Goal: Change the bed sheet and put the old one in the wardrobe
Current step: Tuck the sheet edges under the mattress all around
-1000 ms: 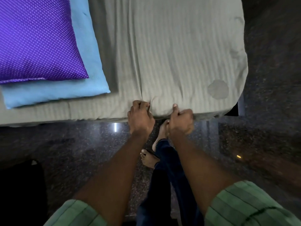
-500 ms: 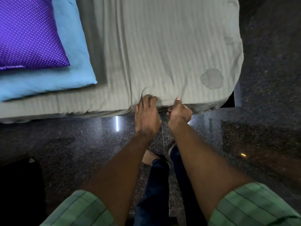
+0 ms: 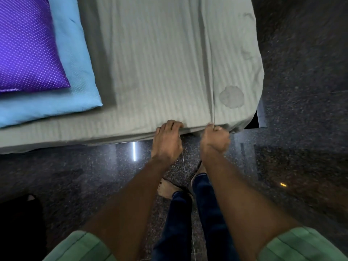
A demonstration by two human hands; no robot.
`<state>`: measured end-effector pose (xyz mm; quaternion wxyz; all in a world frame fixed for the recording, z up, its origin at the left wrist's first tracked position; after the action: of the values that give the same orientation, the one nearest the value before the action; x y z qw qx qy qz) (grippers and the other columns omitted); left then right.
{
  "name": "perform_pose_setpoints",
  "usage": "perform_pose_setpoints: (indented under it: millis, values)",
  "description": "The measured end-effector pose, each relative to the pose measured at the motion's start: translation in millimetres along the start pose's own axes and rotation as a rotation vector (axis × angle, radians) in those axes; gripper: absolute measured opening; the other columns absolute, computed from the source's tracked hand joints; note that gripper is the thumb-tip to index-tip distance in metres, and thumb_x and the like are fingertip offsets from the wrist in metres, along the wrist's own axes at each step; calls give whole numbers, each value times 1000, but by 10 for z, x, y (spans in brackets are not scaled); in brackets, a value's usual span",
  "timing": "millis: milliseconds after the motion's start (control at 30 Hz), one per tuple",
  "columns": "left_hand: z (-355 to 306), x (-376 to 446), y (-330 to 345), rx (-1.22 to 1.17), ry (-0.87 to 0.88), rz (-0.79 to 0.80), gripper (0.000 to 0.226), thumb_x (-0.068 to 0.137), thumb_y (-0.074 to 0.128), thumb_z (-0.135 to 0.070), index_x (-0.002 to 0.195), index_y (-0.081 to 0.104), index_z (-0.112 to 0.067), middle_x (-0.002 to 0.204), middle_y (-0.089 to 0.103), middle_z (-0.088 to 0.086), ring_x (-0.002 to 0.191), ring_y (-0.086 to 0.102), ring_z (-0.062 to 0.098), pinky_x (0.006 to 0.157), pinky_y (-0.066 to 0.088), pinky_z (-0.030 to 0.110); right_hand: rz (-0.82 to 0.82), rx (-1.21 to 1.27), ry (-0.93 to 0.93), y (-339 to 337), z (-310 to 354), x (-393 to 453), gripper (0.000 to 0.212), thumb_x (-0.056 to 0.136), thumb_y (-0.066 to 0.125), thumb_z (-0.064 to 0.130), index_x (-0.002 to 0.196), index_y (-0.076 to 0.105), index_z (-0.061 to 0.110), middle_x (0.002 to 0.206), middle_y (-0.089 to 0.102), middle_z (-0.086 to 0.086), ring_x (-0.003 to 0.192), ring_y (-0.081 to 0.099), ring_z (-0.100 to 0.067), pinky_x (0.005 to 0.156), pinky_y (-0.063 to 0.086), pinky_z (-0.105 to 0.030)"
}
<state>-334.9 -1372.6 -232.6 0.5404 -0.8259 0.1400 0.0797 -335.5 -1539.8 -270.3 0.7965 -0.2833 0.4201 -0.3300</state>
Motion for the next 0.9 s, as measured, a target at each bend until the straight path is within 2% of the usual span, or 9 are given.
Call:
perform_pose_setpoints:
  millis: [133,200,233,300,433,533,667,800,900]
  values:
    - [144,41,-102,-22,-69,-66,48,83,62,-7,130,57,-20,129,56,2,115,54,23,100,43,39,25,-77,-628,195,613,-399,22,97,55,36,80,60,23,79,66,0,74,62,-20,65,53,-34]
    - [228,80,-191,-36,-142,-120,39,86,62,-12,124,59,-17,125,58,4,111,55,26,95,42,40,239,-141,-913,492,755,-570,12,96,54,23,97,65,19,102,67,-4,100,60,-24,86,54,-42]
    - [274,98,-232,-38,-175,-140,34,88,61,-13,122,60,-16,124,58,4,110,56,26,94,42,40,361,-194,-1012,640,761,-586,24,99,51,18,116,67,15,124,65,-8,120,56,-26,105,48,-42]
    - [370,133,-285,-42,-204,-153,39,86,61,-7,125,59,-15,128,57,4,113,56,26,96,42,40,527,-355,-1137,766,736,-479,46,108,41,25,151,47,9,163,37,-13,152,29,-27,127,19,-37]
    - [506,150,-350,-29,-153,-141,57,85,56,3,139,52,-17,137,53,5,119,56,27,101,43,41,386,-671,-1132,559,463,216,66,110,23,49,165,-3,23,172,-10,1,159,-7,-22,129,0,-46]
    - [565,100,-352,-25,-112,-117,54,89,54,2,140,52,-17,138,54,5,117,57,26,100,44,40,166,-734,-967,267,340,546,67,108,15,47,165,-3,17,173,-8,-3,159,-8,-22,129,5,-52]
    - [604,124,-495,-39,-42,-182,43,96,50,-5,137,53,-17,135,55,4,116,57,25,97,43,41,-69,-654,-762,191,575,267,69,105,28,33,163,8,3,172,3,-17,159,0,-32,128,8,-54]
    - [604,424,-707,-160,-111,-347,39,98,42,-13,135,55,-16,137,55,5,122,55,26,103,44,44,264,-580,-1193,911,1058,-603,66,108,33,34,164,11,6,172,4,-14,159,2,-29,129,4,-48]
    - [751,568,-705,-185,-154,-317,46,96,38,-17,141,51,-14,142,54,6,128,53,26,109,44,46,499,-752,-1355,1478,1078,-917,72,107,33,40,165,3,11,173,-6,-7,160,-6,-23,129,4,-45]
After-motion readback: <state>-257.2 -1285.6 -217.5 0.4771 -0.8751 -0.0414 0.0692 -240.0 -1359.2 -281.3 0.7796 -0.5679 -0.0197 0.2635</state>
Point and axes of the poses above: each hand's wrist, its own x-axis towards the middle knuckle, its own y-axis out of the palm, z = x × y, the point moved 4 cm from there along x, towards the middle knuckle
